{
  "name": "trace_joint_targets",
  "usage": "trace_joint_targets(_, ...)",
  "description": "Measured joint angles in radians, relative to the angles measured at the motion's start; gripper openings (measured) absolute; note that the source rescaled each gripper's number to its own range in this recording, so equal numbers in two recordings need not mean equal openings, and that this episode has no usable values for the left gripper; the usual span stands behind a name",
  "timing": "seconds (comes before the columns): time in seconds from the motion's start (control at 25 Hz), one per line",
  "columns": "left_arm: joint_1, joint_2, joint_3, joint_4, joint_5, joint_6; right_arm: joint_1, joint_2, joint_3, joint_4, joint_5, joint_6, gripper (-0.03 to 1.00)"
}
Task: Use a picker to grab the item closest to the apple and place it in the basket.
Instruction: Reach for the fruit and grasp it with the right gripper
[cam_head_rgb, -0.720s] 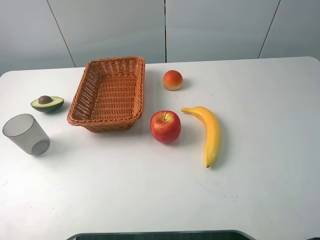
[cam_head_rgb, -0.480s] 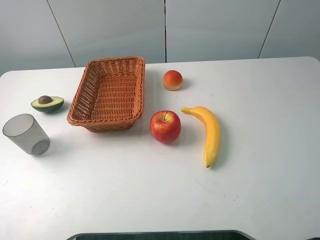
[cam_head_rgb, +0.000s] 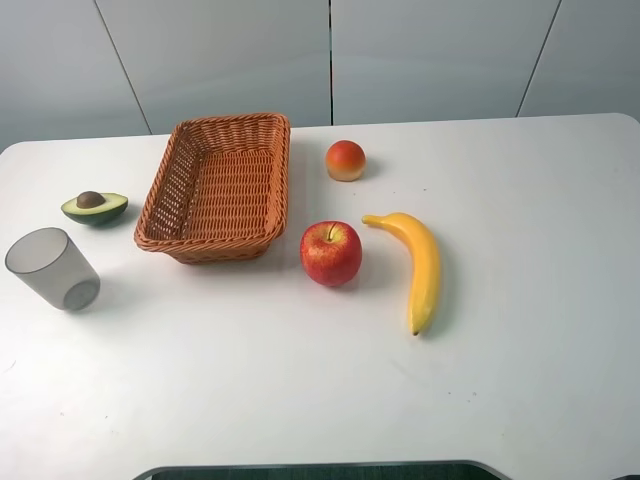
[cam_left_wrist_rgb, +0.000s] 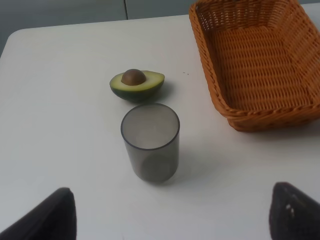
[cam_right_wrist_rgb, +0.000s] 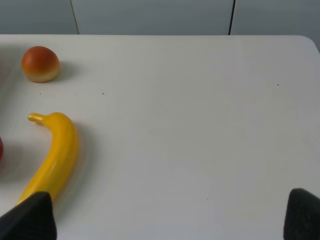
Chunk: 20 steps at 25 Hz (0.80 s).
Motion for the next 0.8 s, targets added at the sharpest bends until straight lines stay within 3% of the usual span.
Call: trace_joint_targets(0.8,0.0,0.0,0.0,0.0,0.0,0.0,0.0,0.0,0.0,0.027,0.0,0.0,0.97)
